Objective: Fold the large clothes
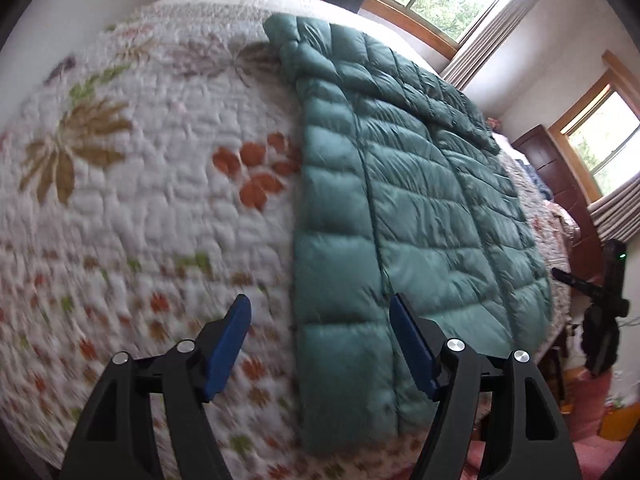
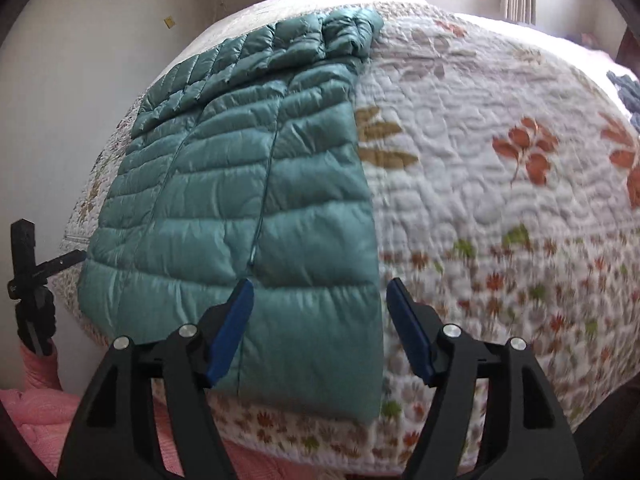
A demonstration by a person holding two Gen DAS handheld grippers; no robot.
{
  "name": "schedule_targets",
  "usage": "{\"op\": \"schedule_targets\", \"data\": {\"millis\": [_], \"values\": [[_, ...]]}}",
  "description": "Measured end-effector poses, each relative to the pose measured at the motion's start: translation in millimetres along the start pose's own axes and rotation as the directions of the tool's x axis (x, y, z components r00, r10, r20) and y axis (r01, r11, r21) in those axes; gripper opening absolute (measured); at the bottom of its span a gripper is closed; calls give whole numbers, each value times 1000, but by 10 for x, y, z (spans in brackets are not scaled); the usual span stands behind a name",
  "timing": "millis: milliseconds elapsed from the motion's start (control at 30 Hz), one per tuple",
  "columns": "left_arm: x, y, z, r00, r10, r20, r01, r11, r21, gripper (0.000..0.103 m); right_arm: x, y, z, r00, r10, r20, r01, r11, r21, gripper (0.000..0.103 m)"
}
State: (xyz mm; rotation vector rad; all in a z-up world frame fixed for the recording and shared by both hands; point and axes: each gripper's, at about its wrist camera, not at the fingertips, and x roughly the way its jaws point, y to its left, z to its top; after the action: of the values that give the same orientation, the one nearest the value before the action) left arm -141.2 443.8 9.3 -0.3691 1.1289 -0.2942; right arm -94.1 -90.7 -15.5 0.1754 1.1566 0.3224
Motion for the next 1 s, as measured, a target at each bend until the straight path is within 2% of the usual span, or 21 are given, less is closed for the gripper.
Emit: {"op": "schedule_targets", "data": {"millis": [133, 233, 333, 400, 433, 500, 600, 700, 800, 1000], "values": [[71, -47, -135, 998, -57, -31, 56, 998, -25, 73, 73, -80, -169, 999, -2, -41, 3, 1000, 28, 70], [93, -137, -198, 999, -35, -38, 35, 999, -1, 75, 128, -115, -256, 998, 29, -56, -27, 999, 44, 70], [102, -185, -250, 996, -58, -60, 58, 998, -15, 74, 145, -76, -312, 998, 37, -51, -36, 999, 23, 66], [115, -239, -282, 996, -53, -70, 53, 999, -2, 64, 143, -36, -331, 998, 49, -50, -49, 999, 2, 48], [120, -264, -293, 997, -44, -71, 45, 999, 7, 60, 149, -27, -332, 997, 62, -53, -62, 998, -1, 43], [127, -255, -296, 997, -41, -70, 40, 999, -8, 42, 139, -2, -330, 994, 94, -53, -95, 995, -7, 25], [108, -238, -295, 994, -91, -62, 88, 995, -46, 21, 74, 42, -312, 992, 124, -36, -125, 992, -17, 13], [-31, -271, -278, 991, -133, -10, 132, 991, -35, 12, -34, 74, -286, 988, 155, -8, -155, 988, -21, 10], [-203, -330, -187, 978, -200, 58, 201, 979, -13, 10, -181, 73, -198, 980, 197, 35, -196, 980, -18, 8], [-373, -377, 145, 951, -272, 145, 275, 962, 5, 10, -460, 49, 153, 958, 256, 131, -256, 967, -19, 8]]}}
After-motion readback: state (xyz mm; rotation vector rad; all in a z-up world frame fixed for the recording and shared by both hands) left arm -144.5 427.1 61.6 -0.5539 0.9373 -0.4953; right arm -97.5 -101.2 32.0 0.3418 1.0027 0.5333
